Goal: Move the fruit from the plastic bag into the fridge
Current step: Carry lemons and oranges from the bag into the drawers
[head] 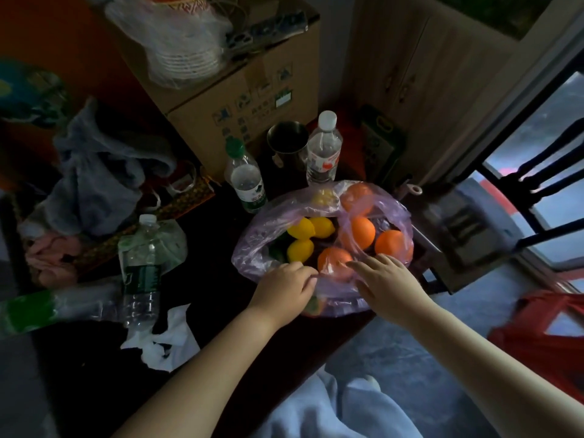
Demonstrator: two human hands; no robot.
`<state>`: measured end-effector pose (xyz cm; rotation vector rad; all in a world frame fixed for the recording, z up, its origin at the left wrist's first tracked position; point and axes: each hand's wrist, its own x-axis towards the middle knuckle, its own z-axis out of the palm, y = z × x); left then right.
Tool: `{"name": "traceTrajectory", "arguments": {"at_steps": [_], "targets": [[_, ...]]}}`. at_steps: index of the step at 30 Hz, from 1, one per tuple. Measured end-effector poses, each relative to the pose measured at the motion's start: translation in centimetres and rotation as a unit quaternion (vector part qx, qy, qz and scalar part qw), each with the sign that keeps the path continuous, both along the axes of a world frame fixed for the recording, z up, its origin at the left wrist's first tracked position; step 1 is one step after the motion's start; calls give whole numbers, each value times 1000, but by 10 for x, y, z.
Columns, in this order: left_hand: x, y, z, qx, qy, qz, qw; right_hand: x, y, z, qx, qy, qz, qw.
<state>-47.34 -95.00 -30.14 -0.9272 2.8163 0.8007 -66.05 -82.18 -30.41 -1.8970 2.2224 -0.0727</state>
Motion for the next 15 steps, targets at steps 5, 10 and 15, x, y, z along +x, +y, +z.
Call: {"name": "traceTrajectory", "arguments": {"at_steps": [5,10,15], "targets": [[0,10,-9,22,-1,-5,1000,0,24,-6,31,-1,-20,999],[0,9,-15,38,17,-1,999,2,34,-7,37,5,-43,998],[-12,-6,-12,6,75,34,997,13,1,11,-64,-25,-56,996]]}}
